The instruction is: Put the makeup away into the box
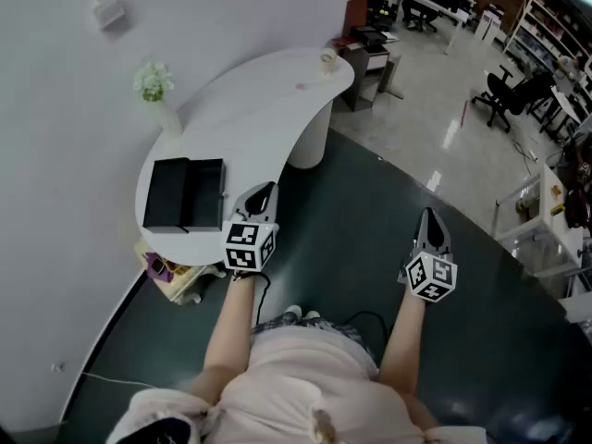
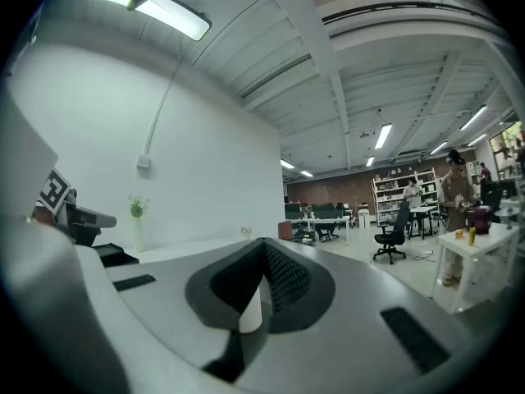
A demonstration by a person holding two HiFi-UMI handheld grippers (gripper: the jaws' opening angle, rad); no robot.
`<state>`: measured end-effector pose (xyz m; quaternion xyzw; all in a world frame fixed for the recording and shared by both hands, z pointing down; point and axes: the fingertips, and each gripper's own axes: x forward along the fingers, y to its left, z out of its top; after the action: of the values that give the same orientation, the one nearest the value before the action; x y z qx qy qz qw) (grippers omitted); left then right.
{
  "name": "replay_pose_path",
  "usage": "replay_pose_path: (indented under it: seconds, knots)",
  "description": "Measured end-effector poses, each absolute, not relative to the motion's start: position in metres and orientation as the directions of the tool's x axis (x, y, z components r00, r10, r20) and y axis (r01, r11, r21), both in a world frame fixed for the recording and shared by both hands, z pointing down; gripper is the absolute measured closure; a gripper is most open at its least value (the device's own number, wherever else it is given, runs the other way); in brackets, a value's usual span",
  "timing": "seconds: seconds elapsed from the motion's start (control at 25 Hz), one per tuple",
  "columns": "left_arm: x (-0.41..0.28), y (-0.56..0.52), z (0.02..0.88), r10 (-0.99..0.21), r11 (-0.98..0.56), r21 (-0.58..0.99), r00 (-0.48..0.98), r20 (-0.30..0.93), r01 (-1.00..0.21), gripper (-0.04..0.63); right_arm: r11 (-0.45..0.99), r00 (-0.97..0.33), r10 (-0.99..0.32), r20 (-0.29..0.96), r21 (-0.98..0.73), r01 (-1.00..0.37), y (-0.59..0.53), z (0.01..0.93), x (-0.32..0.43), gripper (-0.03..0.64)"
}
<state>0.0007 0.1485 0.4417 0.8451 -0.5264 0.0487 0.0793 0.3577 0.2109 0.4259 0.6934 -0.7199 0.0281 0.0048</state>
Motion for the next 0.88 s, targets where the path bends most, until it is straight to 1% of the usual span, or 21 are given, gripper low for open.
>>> replay_pose_path:
  seconds: [0.88]
  knots:
    - [0.0062, 0.1439, 0.4483, -0.874, -0.443, 0.092, 0.452, 0.18, -0.892, 0.571, 0.066, -0.069, -0.996, 0.05, -0.06, -0.996, 0.2082, 0.4306, 0.3469, 0.603]
